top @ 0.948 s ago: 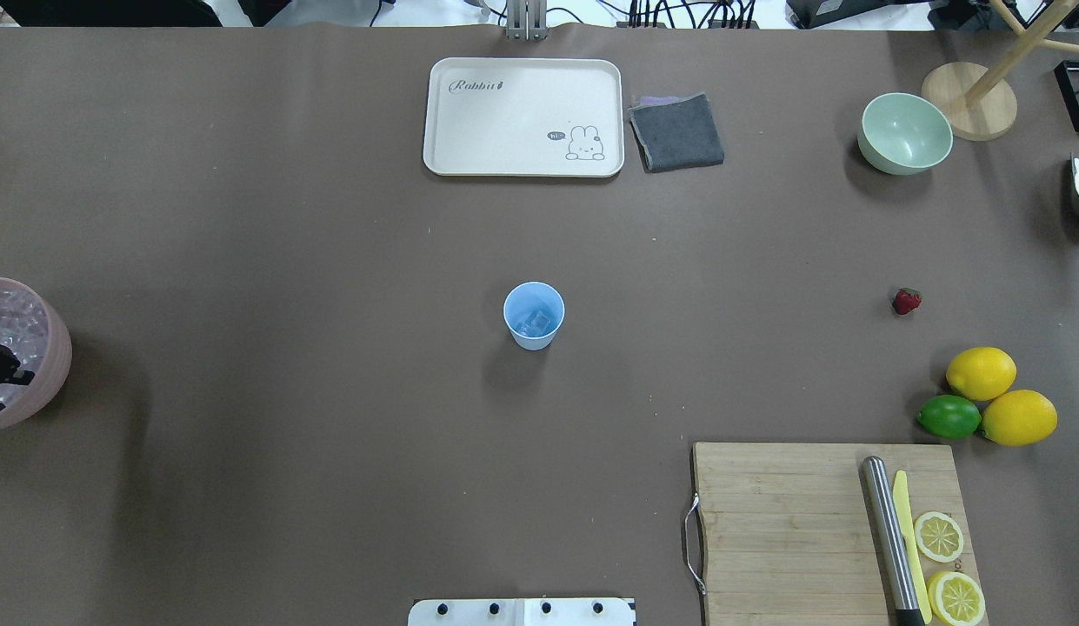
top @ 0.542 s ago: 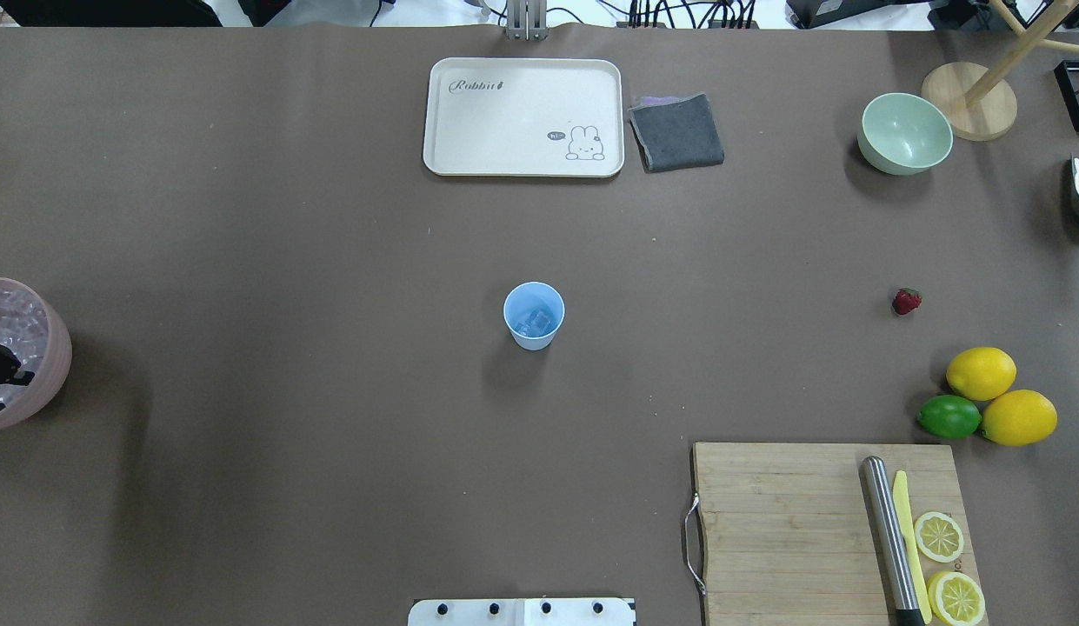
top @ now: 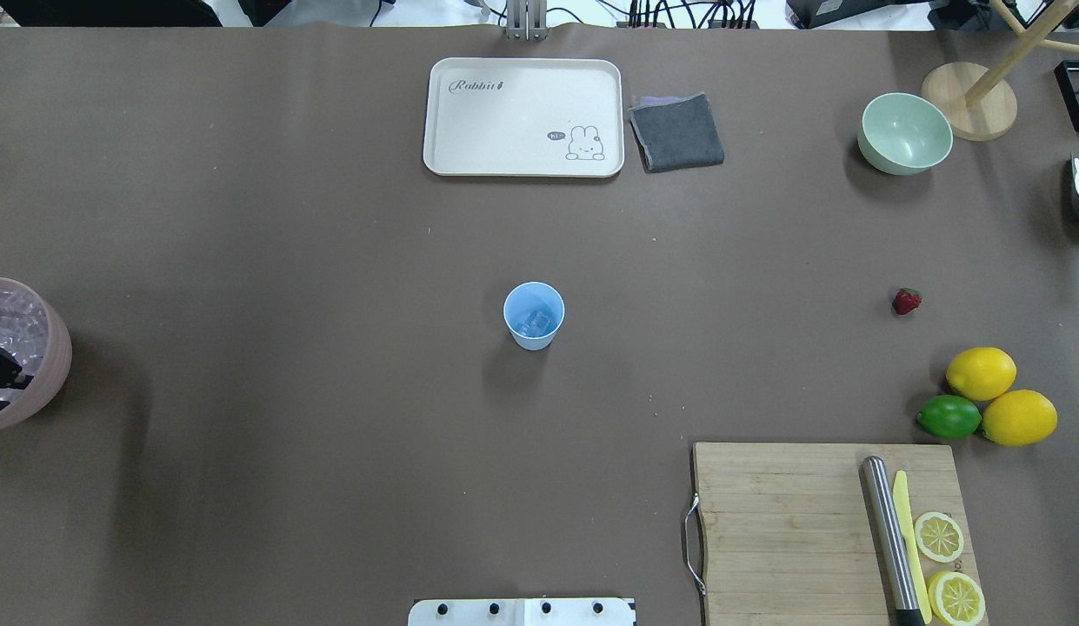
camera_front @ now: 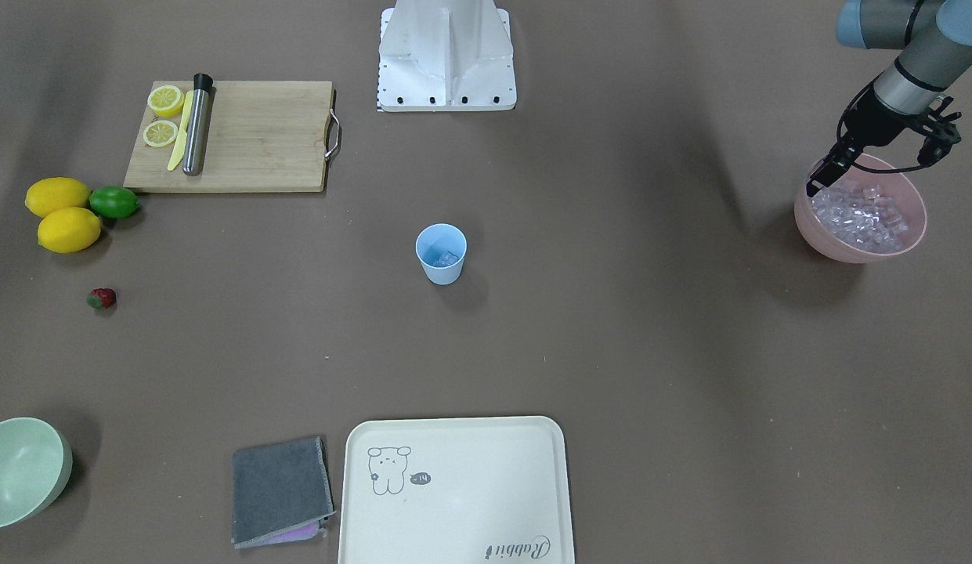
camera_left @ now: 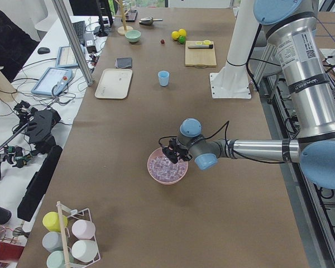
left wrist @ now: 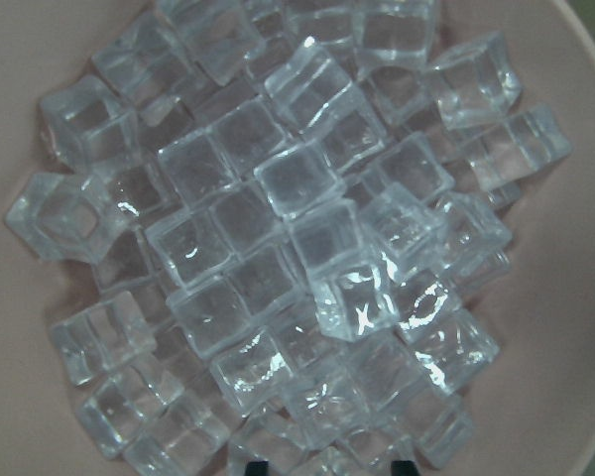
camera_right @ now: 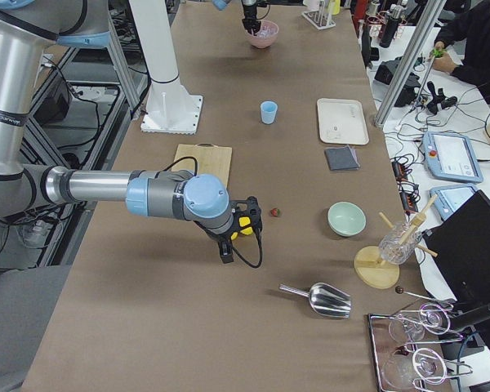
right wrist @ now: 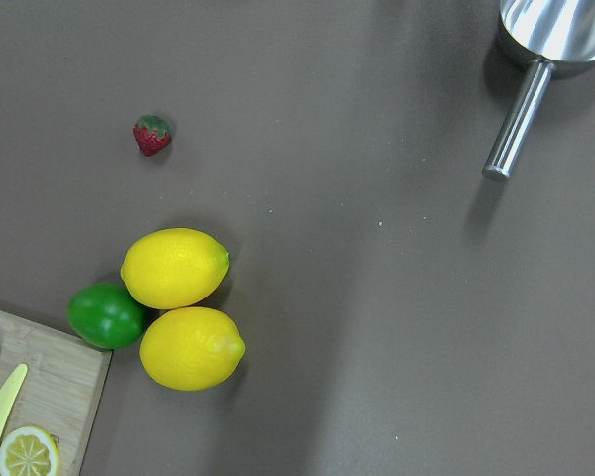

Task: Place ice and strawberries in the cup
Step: 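Close the left gripper on an ice cube and lift it from the bowl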

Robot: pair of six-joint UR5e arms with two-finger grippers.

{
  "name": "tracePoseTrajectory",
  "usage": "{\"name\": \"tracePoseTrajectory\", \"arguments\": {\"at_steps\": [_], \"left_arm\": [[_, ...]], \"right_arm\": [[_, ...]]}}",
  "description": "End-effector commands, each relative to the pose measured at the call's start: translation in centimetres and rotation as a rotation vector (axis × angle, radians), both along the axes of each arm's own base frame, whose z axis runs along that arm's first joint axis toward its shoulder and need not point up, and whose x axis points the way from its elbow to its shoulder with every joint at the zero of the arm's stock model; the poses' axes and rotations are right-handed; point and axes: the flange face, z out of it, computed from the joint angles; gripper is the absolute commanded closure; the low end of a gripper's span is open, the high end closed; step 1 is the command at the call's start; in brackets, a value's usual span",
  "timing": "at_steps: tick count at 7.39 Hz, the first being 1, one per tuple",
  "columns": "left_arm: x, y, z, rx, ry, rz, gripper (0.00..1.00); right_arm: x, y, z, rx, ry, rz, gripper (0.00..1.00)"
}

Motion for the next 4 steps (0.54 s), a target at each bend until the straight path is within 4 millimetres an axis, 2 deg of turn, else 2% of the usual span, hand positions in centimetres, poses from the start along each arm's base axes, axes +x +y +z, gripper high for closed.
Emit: {"name": "tracePoseTrajectory", "arguments": {"at_steps": [1, 2, 4], "left_arm": [[0.0, 0.1, -0.6, 0.007, 0.011, 0.007, 1.00], [-0.1, 0.2, -1.7, 0.009, 0.034, 0.021, 1.00], [-1.3, 1.6, -2.0, -0.003, 0.048, 0.053, 1.00]], "right_arm": [[0.0, 0.0, 0.1, -0.003, -0.003, 0.000, 0.00], [0.0, 0.0, 0.2, -0.004, -0.004, 0.000, 0.00], [-0.1, 0.1, 0.5, -0.012, -0.007, 0.000, 0.00]]}}
